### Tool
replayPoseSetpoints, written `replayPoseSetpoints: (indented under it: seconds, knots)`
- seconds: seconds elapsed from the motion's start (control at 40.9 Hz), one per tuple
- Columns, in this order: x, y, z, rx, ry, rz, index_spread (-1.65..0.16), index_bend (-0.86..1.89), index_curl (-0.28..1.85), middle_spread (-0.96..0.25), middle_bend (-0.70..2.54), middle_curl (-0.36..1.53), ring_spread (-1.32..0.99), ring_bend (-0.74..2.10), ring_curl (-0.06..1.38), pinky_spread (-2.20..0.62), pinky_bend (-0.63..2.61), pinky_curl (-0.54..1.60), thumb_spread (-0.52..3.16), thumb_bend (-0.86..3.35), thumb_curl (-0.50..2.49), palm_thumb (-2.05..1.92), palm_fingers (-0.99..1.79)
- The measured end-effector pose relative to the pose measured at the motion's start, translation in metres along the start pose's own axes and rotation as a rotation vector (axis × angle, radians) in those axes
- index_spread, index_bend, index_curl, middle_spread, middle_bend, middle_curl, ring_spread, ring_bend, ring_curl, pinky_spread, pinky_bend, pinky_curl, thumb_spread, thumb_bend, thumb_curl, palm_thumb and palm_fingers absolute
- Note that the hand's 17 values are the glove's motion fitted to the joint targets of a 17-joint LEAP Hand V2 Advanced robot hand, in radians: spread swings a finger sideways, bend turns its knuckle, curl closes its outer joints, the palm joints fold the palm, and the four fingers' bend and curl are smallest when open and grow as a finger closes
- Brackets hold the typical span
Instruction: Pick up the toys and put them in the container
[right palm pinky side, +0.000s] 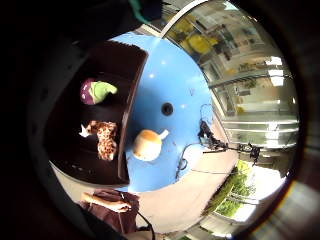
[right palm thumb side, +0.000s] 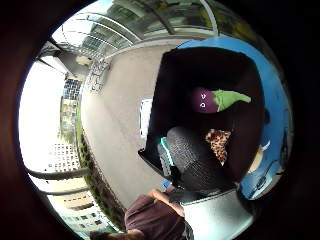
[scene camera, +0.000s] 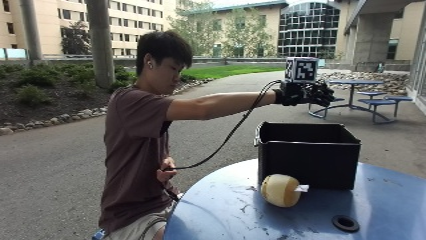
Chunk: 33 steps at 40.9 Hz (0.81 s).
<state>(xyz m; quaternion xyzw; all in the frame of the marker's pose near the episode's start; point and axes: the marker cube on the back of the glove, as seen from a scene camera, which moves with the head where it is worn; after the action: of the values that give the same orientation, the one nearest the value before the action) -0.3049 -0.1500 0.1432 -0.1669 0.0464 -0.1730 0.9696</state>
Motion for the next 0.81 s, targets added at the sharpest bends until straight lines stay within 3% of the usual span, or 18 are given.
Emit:
replayPoseSetpoints:
  seconds: [0.073, 0.293, 0.538, 0.685, 0.807]
  knots:
    - [0.047, 0.019, -0.001, -0.039, 0.069, -0.008, -0.16, 0.03, 0.13, 0.03, 0.12, 0.39, -0.04, 0.52, 0.28, 0.00, 1.02, 0.40, 1.18, -0.03, 0.51, 0.00, -0.39]
    - [0.070, 0.041, -0.008, -0.061, -0.125, 0.050, -0.16, 0.04, 0.11, 0.03, 0.14, 0.35, -0.02, 0.48, 0.27, 0.03, 0.93, 0.36, 1.24, -0.02, 0.45, 0.00, -0.31]
    - [0.136, 0.082, 0.007, -0.138, -0.048, 0.120, -0.17, 0.06, 0.11, 0.02, 0.14, 0.33, -0.01, 0.44, 0.27, 0.03, 0.86, 0.34, 1.36, 0.06, 0.45, 0.15, -0.28]
    - [0.155, 0.100, 0.047, -0.179, 0.021, 0.077, -0.17, 0.05, 0.11, 0.02, 0.13, 0.31, -0.01, 0.42, 0.27, 0.04, 0.86, 0.34, 1.39, 0.07, 0.44, 0.19, -0.28]
    - [0.163, 0.113, 0.115, -0.296, 0.015, 0.031, -0.18, 0.05, 0.11, 0.02, 0.13, 0.30, -0.01, 0.40, 0.27, 0.03, 0.85, 0.34, 1.39, 0.06, 0.43, 0.20, -0.28]
